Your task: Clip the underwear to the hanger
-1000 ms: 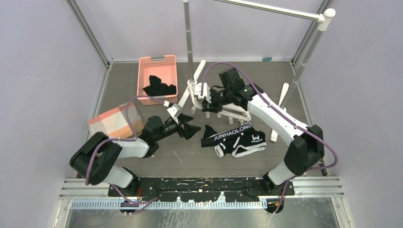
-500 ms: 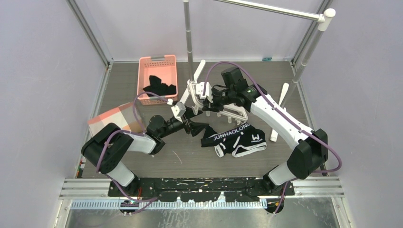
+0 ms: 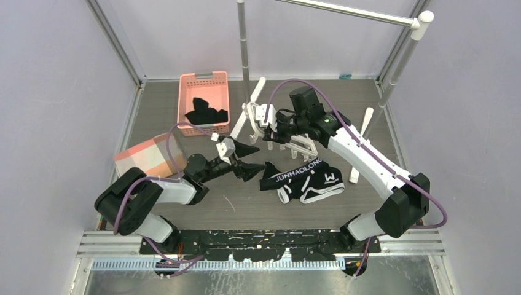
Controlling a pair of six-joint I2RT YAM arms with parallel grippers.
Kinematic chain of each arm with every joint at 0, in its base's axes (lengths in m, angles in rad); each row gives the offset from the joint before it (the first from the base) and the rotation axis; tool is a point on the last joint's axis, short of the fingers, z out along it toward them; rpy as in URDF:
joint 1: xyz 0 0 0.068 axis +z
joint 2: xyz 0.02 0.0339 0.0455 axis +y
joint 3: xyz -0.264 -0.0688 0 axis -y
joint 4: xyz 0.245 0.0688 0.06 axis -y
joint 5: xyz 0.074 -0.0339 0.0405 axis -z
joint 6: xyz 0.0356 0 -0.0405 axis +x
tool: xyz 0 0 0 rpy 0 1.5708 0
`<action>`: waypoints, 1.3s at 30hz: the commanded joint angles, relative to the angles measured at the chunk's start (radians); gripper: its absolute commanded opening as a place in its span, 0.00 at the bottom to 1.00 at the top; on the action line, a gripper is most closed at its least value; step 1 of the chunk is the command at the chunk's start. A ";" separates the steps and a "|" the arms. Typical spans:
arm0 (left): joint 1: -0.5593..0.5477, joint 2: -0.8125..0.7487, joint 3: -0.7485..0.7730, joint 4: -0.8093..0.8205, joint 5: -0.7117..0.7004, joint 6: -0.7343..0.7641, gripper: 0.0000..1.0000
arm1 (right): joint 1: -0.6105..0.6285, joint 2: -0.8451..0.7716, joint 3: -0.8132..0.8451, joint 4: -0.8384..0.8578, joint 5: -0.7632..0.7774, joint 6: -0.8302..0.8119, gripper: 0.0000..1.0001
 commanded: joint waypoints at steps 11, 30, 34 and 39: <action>-0.152 -0.212 0.118 -0.413 -0.042 0.332 0.70 | 0.001 -0.054 0.007 0.125 0.045 0.038 0.01; -0.151 -0.139 0.195 -0.421 -0.201 0.387 0.70 | 0.002 -0.088 -0.009 0.100 -0.001 0.026 0.01; -0.152 -0.135 0.210 -0.421 -0.212 0.388 0.70 | 0.001 -0.094 -0.017 0.089 -0.022 0.008 0.01; -0.151 -0.134 0.214 -0.419 -0.230 0.382 0.70 | 0.002 -0.102 -0.023 0.066 -0.046 -0.023 0.01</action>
